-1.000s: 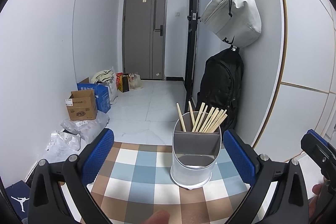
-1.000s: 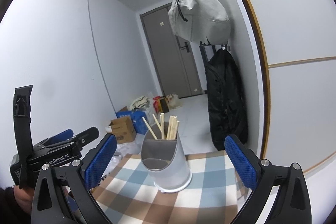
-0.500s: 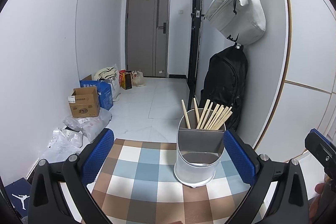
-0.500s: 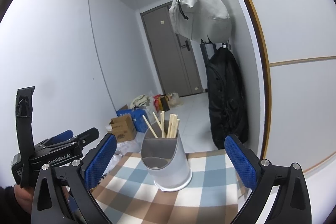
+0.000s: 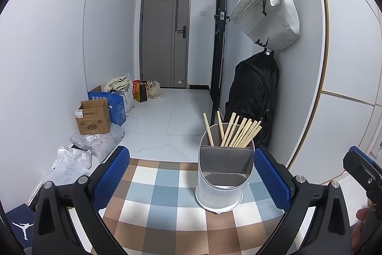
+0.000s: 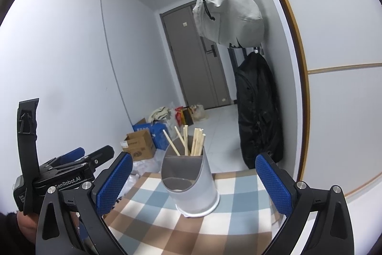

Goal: Organize utensils

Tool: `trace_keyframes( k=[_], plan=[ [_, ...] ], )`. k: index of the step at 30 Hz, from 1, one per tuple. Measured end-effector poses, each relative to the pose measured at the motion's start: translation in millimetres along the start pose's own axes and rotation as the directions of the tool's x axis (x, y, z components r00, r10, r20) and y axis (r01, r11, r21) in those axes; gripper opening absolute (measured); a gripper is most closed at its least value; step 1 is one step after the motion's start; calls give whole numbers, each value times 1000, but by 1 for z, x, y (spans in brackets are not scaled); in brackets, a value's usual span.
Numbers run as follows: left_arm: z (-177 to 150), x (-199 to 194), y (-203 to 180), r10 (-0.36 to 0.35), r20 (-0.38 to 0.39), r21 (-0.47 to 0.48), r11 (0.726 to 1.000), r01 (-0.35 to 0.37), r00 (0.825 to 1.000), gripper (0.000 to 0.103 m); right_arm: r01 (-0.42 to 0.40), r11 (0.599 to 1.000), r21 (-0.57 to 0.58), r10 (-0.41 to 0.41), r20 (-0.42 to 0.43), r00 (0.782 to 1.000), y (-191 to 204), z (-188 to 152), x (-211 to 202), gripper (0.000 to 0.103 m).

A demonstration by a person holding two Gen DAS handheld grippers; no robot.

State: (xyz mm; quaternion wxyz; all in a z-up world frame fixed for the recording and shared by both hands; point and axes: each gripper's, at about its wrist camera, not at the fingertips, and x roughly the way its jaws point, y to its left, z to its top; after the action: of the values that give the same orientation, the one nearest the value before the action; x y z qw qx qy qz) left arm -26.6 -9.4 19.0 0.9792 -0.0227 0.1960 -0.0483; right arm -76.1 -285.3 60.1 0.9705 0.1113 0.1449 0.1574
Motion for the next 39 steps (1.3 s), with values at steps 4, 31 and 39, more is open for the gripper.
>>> trace_keyframes(
  k=[4, 31, 39],
  plan=[
    [-1, 0, -1, -12, -3, -3, 1000, 12, 1000, 101, 1, 1000, -7, -1, 1, 1000, 1, -1, 1, 103],
    [-9, 4, -3, -53, -11, -25, 998, 53, 999, 101, -12, 1000, 13, 12, -3, 1000, -1, 1, 1, 103],
    [-11, 8, 0, -59, -11, -34, 998, 58, 998, 101, -6, 1000, 27, 7, -9, 1000, -3, -1, 3, 103]
  ],
)
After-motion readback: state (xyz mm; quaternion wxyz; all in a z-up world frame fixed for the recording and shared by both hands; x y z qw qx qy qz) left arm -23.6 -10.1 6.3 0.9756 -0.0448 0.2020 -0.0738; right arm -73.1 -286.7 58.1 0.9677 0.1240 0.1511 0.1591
